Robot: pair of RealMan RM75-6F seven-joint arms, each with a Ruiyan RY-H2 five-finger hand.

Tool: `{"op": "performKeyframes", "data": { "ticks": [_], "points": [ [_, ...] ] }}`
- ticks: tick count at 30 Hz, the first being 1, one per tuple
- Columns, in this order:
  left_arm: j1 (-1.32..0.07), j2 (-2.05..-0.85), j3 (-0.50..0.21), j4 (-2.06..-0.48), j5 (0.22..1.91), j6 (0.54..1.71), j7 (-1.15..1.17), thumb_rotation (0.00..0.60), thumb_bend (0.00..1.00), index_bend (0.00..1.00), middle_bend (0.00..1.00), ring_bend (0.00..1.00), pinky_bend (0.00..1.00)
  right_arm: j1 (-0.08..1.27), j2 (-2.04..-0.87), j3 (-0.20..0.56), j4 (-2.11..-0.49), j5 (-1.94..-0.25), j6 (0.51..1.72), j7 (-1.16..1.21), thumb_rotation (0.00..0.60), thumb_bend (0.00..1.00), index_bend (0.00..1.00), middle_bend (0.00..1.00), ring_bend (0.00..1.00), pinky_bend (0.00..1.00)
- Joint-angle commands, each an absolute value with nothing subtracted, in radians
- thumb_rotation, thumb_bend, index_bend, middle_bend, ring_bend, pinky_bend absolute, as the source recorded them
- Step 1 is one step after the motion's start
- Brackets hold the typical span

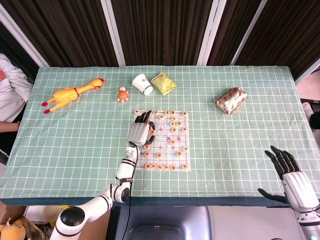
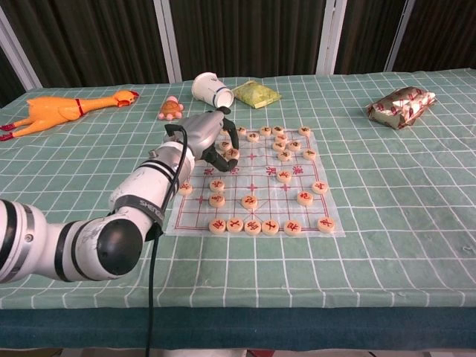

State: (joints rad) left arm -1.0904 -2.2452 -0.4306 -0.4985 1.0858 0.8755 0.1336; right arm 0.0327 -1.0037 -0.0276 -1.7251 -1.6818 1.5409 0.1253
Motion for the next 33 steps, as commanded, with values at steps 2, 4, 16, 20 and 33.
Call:
{"op": "performKeyframes", "data": {
  "ticks": [2,4,16,20,33],
  "points": [
    [-1.028,-2.187,-0.388,-0.632,1.119,0.926,0.161,0.6,0.35,0.5,0.0,0.0,0.15,0.034,-1.006,-0.029,-1.727,-1.685,1.538,0.119,0.6,0.24,0.0,0.0,0.0,0.0],
    [-0.991,-2.148,-0.366,-0.721,1.127,0.949,0.194,0.6,0.35,0.5,0.0,0.0,0.15,0.035,-1.007,-0.031,-1.729,-1.69,1.536,0.114,0.6,0.24,0.0,0.0,0.0,0.0],
    [-0.854,-1.933,-0.315,-1.219,1.075,1.046,0.43,0.6,0.35,0.5,0.0,0.0,0.15,0.046,-1.009,-0.047,-1.745,-1.729,1.526,0.104,0.6,0.24,0.0,0.0,0.0,0.0],
    [-0.805,-1.885,-0.268,-1.332,1.057,1.078,0.486,0.6,0.35,0.49,0.0,0.0,0.15,0.046,-1.006,-0.054,-1.743,-1.743,1.528,0.109,0.6,0.24,0.0,0.0,0.0,0.0],
    [-0.735,-1.847,-0.182,-1.387,1.05,1.101,0.527,0.6,0.35,0.48,0.0,0.0,0.15,0.045,-1.005,-0.069,-1.733,-1.783,1.551,0.136,0.6,0.24,0.0,0.0,0.0,0.0]
  ]
}}
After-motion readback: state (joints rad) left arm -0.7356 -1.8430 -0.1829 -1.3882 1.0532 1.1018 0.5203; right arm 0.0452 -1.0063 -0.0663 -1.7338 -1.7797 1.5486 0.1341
